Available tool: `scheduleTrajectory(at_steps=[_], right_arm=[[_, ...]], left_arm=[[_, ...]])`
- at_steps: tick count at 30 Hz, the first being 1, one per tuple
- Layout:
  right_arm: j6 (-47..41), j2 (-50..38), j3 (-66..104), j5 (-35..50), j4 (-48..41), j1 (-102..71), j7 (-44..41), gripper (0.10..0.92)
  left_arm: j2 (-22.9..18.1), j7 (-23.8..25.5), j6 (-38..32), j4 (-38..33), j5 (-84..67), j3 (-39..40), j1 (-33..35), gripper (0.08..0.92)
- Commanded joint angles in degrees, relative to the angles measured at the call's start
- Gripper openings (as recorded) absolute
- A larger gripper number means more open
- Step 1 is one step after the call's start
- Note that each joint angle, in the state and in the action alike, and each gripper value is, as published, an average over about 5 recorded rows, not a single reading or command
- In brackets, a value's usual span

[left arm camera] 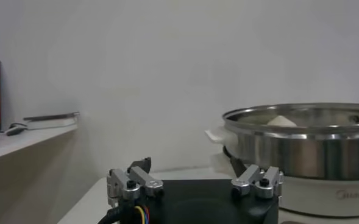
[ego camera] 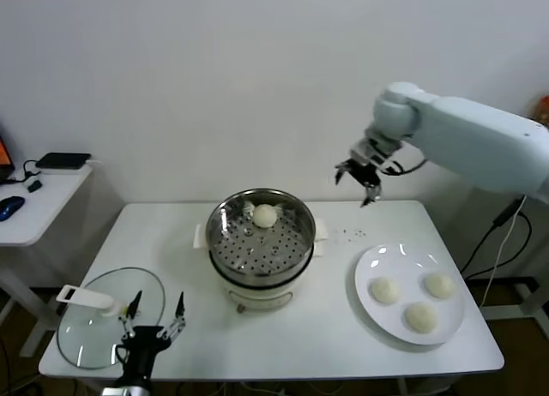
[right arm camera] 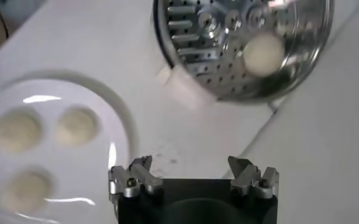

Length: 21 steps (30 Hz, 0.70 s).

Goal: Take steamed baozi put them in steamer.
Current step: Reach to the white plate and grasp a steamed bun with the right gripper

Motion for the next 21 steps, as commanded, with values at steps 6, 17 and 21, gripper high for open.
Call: scheduleTrajectory(at_steps=[6,17,21], right_arm=[[-11.56,-18.00,10.81,2.24,1.66,-23.05,2.18,0.823],[-13.28,-12.10,15.92,2.14,0.24,-32.17,5.01,0.823],[-13.74,-10.23,15.69,2.37,-0.40,-32.82,5.60,0.823]], left_arm=[[-0.22,0.01,-0.33,0.31,0.51,0.94,0.47,0.823],[-0.13,-0.03,-0.41,0.48,0.58,0.72,1.04,0.823],[-0.17,-0.12,-0.47,0.49,0.54,0.51,1.31,0.823]])
